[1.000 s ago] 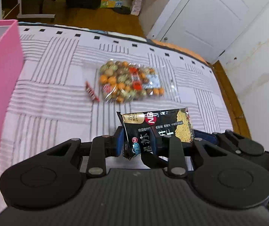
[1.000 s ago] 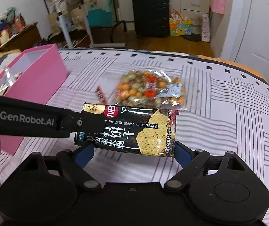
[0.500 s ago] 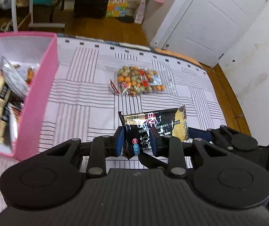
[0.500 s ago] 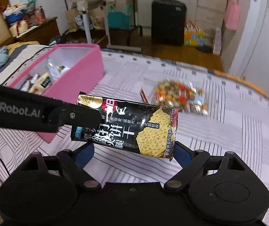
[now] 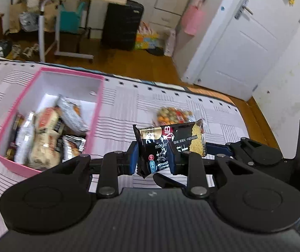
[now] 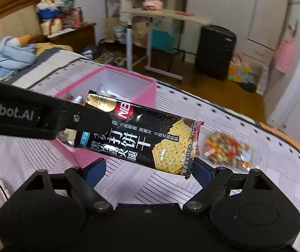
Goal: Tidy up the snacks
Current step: 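Carry the NB cracker pack over the pink box and open both grippers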
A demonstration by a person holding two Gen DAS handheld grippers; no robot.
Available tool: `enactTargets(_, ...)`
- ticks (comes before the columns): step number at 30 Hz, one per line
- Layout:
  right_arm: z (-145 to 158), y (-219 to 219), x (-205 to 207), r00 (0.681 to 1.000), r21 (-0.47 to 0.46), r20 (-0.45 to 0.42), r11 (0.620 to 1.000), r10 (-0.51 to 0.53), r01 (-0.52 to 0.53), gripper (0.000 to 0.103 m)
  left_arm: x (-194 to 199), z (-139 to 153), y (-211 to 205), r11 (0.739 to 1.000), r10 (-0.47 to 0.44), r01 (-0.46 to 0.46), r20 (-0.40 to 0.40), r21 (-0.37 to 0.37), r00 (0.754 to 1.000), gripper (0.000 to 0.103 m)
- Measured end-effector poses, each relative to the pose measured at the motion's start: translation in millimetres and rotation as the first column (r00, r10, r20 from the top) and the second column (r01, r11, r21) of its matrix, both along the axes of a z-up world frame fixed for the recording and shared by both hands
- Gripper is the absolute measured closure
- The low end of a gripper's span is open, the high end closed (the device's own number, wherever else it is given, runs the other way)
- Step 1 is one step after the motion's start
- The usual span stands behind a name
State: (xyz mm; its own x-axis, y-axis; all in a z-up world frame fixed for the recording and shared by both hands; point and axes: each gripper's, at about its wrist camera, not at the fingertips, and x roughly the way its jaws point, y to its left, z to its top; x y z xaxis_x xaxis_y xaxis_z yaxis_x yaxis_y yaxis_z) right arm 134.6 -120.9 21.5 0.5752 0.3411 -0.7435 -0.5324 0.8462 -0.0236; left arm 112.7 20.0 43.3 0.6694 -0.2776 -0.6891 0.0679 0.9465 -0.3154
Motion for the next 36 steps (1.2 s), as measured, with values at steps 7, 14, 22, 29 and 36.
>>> enactTargets(7,11,39,7,0.993,0.039,0.031,0.992,0.115,-0.116,0.012,-6,9,45,0.995,0.090,-0.091,0.037,0.034,0.995,0.076)
enactTargets(14,7,80,39,0.972,0.086,0.077,0.969,0.223,-0.229,0.014,16,2,91,0.982,0.168,-0.170,0.031,0.079,0.985,0.076)
enactTargets(22,-30,124,92,0.959,0.111,0.066,0.953,0.276,-0.282,0.020,69,-44,135,0.959,0.273,-0.265,-0.064,0.103,0.960,0.076)
enactTargets(29,-59,145,114,0.959,0.131,0.005,0.951,0.283,-0.281,0.022,83,-85,154,0.933,0.353,-0.338,-0.123,0.125,0.928,0.068)
enactTargets(36,-51,133,105,0.962,0.137,0.009,0.953,0.272,-0.271,0.022,75,-81,152,0.914,0.378,-0.361,-0.064,0.186,0.924,0.051)
